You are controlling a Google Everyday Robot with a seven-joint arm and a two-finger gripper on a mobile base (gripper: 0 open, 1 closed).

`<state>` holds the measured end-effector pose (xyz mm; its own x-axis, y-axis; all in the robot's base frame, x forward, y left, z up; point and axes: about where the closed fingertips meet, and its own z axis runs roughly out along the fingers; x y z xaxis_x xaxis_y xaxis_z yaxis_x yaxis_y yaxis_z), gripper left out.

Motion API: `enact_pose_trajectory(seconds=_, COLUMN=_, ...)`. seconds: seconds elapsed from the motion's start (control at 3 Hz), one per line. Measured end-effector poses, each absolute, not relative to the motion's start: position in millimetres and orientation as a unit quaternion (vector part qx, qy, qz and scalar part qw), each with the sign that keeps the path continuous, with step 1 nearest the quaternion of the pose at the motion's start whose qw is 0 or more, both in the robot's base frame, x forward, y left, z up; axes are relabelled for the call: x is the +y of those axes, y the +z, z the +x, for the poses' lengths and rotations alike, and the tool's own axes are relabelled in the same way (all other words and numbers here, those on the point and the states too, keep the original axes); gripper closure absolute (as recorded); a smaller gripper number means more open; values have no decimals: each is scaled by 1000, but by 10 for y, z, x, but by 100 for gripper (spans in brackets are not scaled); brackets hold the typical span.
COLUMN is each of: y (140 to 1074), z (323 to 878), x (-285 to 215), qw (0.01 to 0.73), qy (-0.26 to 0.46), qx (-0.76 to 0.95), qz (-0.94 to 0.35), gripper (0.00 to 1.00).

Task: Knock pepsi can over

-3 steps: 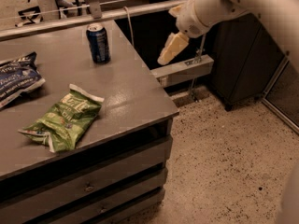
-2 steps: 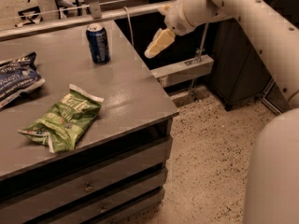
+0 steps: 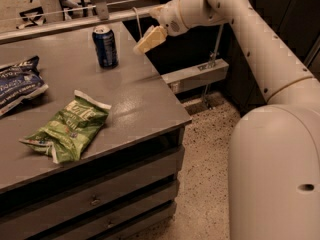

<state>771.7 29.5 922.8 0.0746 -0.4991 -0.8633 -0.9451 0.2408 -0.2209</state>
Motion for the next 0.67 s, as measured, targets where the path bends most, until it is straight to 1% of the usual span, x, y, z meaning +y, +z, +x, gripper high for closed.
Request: enact_pose_trajectory(seconds=0.67, y=9108, z=7579, x=832, qw=469, qy=312, qx=599, qz=-569, gripper=0)
